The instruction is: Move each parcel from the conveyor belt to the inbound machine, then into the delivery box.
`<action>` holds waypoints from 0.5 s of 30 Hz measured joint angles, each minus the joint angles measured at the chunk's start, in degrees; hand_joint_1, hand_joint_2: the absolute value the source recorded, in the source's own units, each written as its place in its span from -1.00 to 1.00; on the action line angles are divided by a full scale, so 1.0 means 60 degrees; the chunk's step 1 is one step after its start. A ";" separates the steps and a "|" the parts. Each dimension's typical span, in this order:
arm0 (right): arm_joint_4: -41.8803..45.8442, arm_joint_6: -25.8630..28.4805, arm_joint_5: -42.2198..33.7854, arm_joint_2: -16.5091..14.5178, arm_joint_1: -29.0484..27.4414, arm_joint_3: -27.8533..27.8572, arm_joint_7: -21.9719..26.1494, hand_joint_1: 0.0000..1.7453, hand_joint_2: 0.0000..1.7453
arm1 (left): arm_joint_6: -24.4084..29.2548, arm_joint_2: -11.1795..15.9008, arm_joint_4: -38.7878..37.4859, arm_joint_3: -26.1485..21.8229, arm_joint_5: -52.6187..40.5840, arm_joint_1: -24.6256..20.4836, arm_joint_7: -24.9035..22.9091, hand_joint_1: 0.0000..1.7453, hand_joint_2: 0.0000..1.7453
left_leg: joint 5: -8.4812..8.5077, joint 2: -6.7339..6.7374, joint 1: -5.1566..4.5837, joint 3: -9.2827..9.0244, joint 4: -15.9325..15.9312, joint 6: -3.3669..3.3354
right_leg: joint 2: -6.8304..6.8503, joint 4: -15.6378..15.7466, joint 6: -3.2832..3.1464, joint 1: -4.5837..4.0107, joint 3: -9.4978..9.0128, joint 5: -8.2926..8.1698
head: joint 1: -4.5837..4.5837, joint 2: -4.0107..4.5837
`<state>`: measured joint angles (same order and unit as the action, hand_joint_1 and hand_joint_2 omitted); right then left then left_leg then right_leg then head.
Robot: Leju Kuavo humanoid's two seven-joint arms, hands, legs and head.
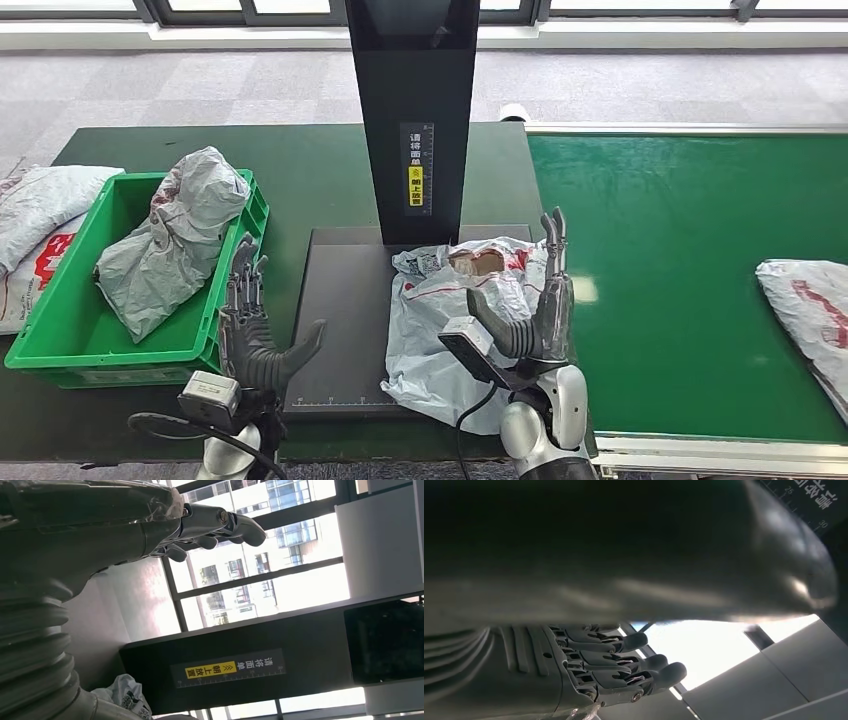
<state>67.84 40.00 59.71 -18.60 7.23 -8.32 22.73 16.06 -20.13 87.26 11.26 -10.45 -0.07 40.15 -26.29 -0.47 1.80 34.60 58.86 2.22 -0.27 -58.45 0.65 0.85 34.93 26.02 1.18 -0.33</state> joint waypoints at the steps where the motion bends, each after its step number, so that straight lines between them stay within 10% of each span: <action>1: -0.0002 0.0000 -0.0004 0.0000 0.0000 0.0004 0.0000 -1.00 -1.00 | 0.0000 0.0000 -0.0007 0.0000 -0.0002 0.0000 0.0000 -1.00 1.00 | 0.0000 0.0000 0.0000 0.0000 0.0000 0.0000 | 0.0000 0.0000 0.0000 0.0000 0.0000 0.0000 | 0.0000 0.0000; 9: 0.0081 0.0000 -0.0213 0.0000 -0.0039 0.0044 0.0314 -1.00 -1.00 | 0.0012 0.0000 -0.0026 -0.0001 -0.0025 0.0000 0.0000 -1.00 1.00 | 0.0001 0.0000 -0.0001 -0.0001 0.0003 0.0000 | 0.0000 0.0000 0.0001 0.0001 0.0001 -0.0001 | 0.0001 0.0000; 13: 0.1850 0.0034 -0.0780 0.0020 -0.0491 0.0391 0.1748 -1.00 1.00 | -0.0144 0.0012 -0.0065 0.0004 -0.0057 -0.0034 0.0000 -1.00 1.00 | 0.0002 -0.0012 -0.0003 0.0004 0.0010 -0.0004 | 0.0006 0.0001 0.0002 0.0003 0.0005 -0.0001 | 0.0002 -0.0001; 15: 0.3377 0.0063 -0.0907 0.0028 -0.0762 0.0649 0.2280 -1.00 1.00 | -0.0302 0.0024 -0.0221 0.0047 -0.0176 -0.0184 -0.0001 -1.00 1.00 | 0.0000 -0.0013 -0.0005 0.0006 0.0013 -0.0005 | 0.0005 0.0002 0.0002 0.0005 0.0008 -0.0001 | 0.0000 0.0000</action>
<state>88.11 40.37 54.27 -18.43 2.66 -4.42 36.41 14.25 -19.99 85.93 11.54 -11.50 -1.17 40.15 -26.29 -0.55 1.77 34.64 58.94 2.19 -0.25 -58.44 0.67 0.88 34.98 26.02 1.18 -0.33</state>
